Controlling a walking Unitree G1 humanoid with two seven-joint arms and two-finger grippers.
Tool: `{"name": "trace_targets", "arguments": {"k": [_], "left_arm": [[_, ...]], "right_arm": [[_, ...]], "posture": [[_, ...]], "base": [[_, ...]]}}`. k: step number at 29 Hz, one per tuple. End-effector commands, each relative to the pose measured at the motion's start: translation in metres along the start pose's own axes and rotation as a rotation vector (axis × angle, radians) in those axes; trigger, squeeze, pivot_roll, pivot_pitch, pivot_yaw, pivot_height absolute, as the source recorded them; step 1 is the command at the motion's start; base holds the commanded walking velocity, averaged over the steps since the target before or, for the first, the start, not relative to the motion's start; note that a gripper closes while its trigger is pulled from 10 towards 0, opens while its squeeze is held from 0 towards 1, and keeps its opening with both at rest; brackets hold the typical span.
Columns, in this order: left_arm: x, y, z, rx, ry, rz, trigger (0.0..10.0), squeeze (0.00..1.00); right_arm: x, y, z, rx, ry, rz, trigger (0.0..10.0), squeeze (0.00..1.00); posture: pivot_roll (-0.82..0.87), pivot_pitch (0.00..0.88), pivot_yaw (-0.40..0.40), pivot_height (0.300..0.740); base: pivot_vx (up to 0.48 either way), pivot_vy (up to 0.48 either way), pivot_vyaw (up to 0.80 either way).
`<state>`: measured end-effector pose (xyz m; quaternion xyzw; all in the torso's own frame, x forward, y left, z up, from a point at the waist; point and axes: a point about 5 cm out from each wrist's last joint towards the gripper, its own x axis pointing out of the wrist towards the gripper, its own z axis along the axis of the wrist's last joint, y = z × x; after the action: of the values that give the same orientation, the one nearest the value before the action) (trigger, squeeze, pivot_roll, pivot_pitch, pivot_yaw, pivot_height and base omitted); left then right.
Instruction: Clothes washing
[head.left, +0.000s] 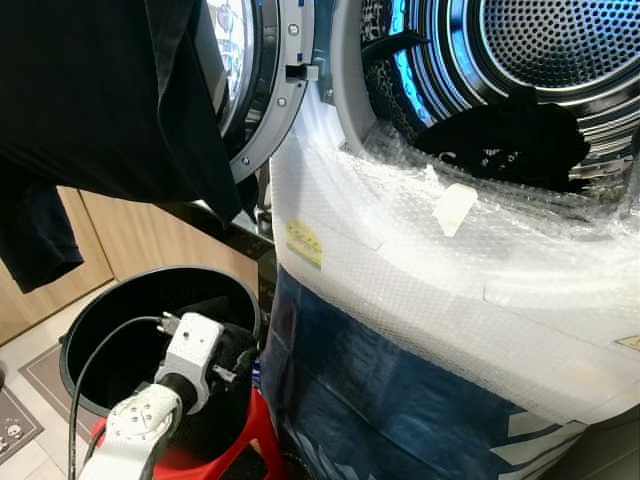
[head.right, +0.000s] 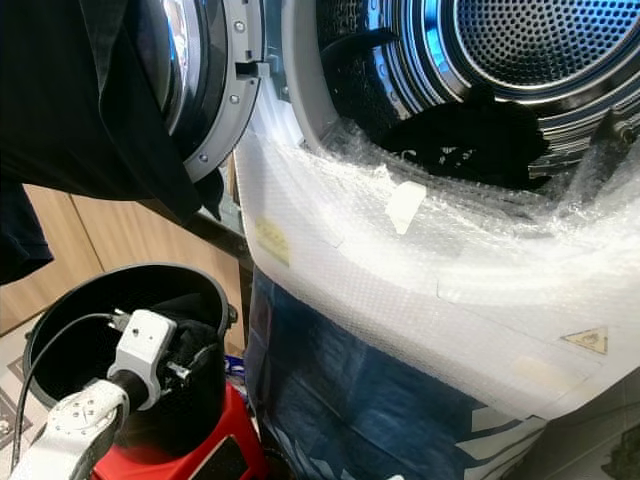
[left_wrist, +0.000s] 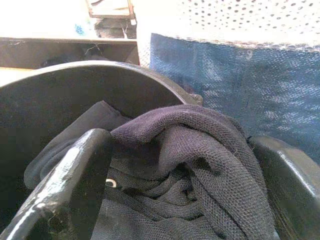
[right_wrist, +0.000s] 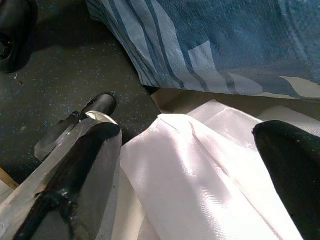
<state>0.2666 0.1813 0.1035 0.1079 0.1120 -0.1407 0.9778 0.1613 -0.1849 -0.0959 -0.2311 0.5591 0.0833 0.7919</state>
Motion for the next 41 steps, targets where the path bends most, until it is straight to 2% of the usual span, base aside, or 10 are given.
{"name": "trace_targets", "arguments": {"k": [1, 10, 12, 13, 24, 26, 41], "left_arm": [[0.001, 0.002, -0.004, -0.012, 0.03, 0.023, 10.0, 0.0], [-0.001, 0.002, -0.013, -0.017, 0.081, 0.057, 10.0, 0.0], [-0.001, 0.003, -0.016, -0.014, 0.101, 0.069, 4.5, 0.0], [-0.001, 0.003, -0.017, -0.012, 0.101, 0.073, 0.0, 0.0], [0.001, 0.0, -0.015, 0.0, 0.1, 0.062, 0.0, 0.0], [0.001, 0.0, -0.013, 0.032, 0.093, 0.063, 0.0, 0.0], [0.001, 0.001, -0.012, 0.01, 0.09, 0.078, 0.0, 0.0]], "right_arm": [[0.0, -0.003, -0.005, -0.002, 0.008, -0.007, 10.0, 0.0], [0.0, -0.004, -0.006, -0.007, 0.007, -0.009, 10.0, 0.0], [0.0, -0.004, -0.006, -0.012, 0.006, -0.009, 10.0, 0.0], [0.0, -0.004, -0.005, -0.016, 0.005, -0.009, 10.0, 0.0], [0.0, -0.002, -0.004, -0.028, -0.002, -0.008, 10.0, 0.0], [0.0, -0.002, -0.003, -0.026, -0.002, -0.008, 10.0, 0.0], [0.0, -0.002, -0.004, 0.0, 0.004, -0.009, 10.0, 0.0]], "posture": [[0.35, 0.009, -0.064, 0.74], [0.36, 0.0, -0.068, 0.74], [0.36, 0.0, -0.068, 0.74], [0.36, 0.0, -0.068, 0.74], [0.36, 0.0, -0.065, 0.74], [0.36, 0.0, -0.066, 0.74], [0.35, 0.024, -0.062, 0.74]], "base": [[0.0, 0.0, 0.0], [0.0, 0.0, 0.0], [0.0, 0.0, 0.0], [0.0, 0.0, 0.0], [0.0, 0.0, 0.0], [0.0, 0.0, 0.0], [0.0, 0.0, 0.0]]}}
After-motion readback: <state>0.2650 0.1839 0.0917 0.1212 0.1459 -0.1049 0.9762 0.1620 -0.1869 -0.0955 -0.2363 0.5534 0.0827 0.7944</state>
